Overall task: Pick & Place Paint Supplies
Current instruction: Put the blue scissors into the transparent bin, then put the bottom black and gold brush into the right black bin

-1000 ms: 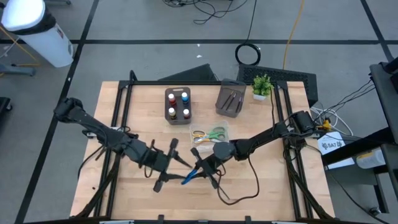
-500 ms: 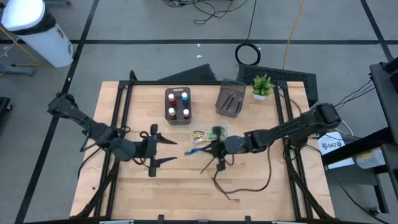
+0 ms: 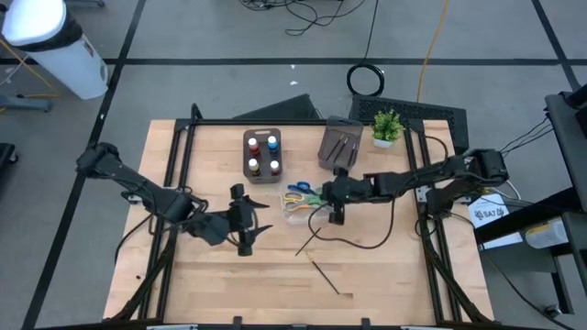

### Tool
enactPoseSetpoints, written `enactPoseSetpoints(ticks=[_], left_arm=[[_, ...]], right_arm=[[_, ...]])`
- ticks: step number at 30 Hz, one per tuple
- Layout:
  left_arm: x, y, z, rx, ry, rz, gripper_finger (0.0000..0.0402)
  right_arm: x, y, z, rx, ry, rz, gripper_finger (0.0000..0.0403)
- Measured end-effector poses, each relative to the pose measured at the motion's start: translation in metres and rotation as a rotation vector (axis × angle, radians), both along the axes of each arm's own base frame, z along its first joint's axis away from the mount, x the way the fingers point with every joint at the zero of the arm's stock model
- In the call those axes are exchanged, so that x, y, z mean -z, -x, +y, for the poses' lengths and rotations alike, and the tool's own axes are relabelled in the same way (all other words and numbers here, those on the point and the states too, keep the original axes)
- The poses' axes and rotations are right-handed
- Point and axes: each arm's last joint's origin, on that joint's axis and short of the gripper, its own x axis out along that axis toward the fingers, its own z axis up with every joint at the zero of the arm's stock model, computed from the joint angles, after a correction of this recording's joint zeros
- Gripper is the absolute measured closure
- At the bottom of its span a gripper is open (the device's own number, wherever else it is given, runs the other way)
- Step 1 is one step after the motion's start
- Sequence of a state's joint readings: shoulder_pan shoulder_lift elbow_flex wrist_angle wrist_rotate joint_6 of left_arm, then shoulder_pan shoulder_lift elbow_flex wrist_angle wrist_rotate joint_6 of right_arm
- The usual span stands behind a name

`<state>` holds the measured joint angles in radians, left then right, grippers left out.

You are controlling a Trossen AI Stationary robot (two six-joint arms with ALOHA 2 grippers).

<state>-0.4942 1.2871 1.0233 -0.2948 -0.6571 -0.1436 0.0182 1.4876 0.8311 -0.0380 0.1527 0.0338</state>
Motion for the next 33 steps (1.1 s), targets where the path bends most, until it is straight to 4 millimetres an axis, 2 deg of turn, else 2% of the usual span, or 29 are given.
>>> enactPoseSetpoints(ticks=[6, 17, 22, 28, 33], left_arm=[[0.0, -0.003, 0.006, -0.027, 0.006, -0.006, 0.0147], [0.0, -0.004, 0.009, -0.039, 0.023, -0.009, 0.0147], [0.003, -0.008, 0.005, 0.008, 0.145, 0.005, 0.0146], [0.029, -0.026, -0.006, 0.109, 0.181, 0.113, 0.0146], [0.061, -0.052, -0.021, 0.191, 0.214, 0.153, 0.0147]], right_arm=[[0.008, 0.005, 0.002, -0.045, -0.024, 0.029, 0.04], [0.01, 0.006, 0.002, -0.051, -0.026, 0.025, 0.0355], [0.004, 0.007, 0.003, -0.056, -0.02, -0.003, 0.0338], [-0.022, 0.012, 0.018, -0.114, -0.022, -0.142, 0.0333], [-0.044, 0.018, 0.047, -0.216, -0.043, -0.277, 0.0333]])
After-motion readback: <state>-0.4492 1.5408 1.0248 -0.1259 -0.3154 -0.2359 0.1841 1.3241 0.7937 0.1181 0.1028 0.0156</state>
